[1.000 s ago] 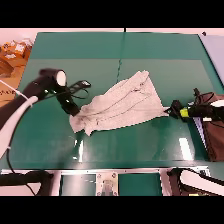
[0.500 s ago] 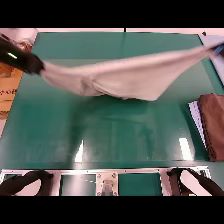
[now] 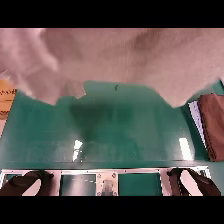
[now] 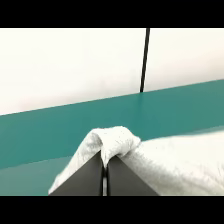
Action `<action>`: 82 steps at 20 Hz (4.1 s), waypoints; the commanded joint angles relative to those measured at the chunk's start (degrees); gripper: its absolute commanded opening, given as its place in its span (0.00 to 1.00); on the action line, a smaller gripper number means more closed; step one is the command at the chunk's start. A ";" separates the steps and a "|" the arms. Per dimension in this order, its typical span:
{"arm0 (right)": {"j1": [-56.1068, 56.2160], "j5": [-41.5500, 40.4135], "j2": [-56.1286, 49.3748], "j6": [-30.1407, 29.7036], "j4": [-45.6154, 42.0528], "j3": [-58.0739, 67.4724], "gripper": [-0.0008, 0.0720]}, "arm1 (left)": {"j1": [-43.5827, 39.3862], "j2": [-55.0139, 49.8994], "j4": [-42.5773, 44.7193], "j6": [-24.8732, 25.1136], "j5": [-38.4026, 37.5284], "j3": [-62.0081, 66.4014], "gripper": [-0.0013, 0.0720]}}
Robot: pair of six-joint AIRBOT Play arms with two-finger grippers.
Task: Fold the shirts.
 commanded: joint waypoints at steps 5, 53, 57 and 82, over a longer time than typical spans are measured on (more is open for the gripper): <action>0.09 -1.86 -2.64 -2.25 2.43 -18.10 0.02 | 0.07 -4.20 -2.32 -2.89 7.41 -13.29 0.05; -2.32 -18.29 -11.69 -5.60 7.52 -92.37 0.53 | 18.12 -54.95 -28.63 22.73 0.52 -40.70 0.05; 4.98 -27.89 -16.70 -6.69 15.02 -91.69 0.52 | 18.12 -54.90 -28.72 22.69 1.95 -40.65 0.05; -8.48 6.36 0.98 -0.81 -3.82 -6.60 0.02 | 18.12 4.39 -34.62 18.82 4.42 -9.40 0.05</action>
